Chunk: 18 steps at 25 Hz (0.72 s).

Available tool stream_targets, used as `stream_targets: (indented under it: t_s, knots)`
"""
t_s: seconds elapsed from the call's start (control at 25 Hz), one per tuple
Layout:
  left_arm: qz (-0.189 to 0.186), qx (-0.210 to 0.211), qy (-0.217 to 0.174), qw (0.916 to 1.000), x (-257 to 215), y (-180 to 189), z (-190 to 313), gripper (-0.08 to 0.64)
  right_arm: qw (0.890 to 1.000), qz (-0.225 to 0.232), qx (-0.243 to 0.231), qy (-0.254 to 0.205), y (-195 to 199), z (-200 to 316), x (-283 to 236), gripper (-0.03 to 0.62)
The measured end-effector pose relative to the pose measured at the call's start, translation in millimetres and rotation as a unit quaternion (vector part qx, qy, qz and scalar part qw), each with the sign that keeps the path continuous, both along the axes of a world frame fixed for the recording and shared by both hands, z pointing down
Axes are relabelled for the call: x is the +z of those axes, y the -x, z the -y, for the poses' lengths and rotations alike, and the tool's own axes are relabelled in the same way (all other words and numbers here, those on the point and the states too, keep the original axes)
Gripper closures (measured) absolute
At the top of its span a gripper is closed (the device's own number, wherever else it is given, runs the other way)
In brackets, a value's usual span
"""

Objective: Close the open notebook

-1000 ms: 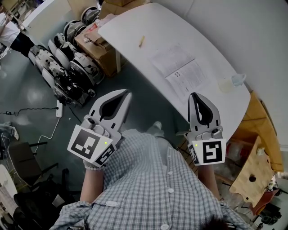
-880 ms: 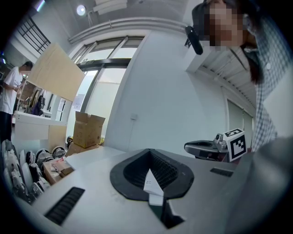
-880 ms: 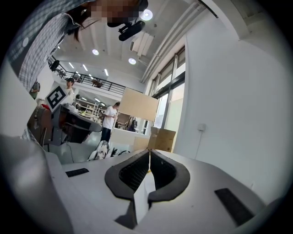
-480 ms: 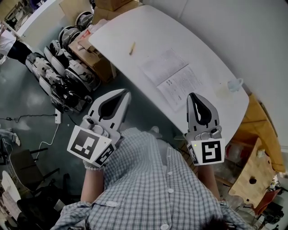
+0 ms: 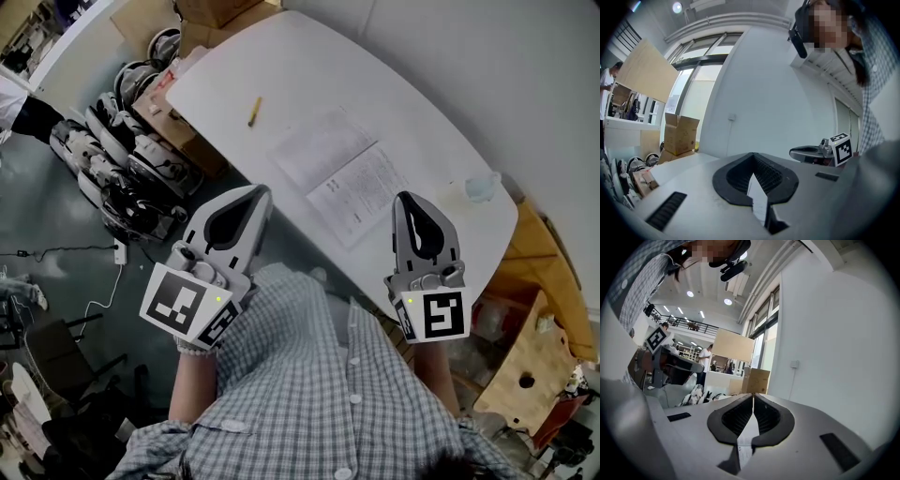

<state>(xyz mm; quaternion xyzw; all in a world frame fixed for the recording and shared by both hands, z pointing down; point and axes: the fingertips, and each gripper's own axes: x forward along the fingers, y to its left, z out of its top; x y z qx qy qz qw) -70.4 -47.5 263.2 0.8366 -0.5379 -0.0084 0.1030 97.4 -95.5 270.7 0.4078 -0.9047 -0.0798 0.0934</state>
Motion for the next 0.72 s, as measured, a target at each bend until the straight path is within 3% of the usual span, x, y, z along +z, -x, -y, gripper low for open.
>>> stream_targets:
  t_s: [0.36,0.72]
  knots:
    - [0.01,0.012,0.018,0.9997,9,-34,31,0.552,1.0,0.005,0.016,0.015,-44,30,14,0.568]
    - [0.018,0.06,0.011,0.998,5,-59,57,0.552,0.998,0.012,0.058,0.025,-68,33,22,0.569]
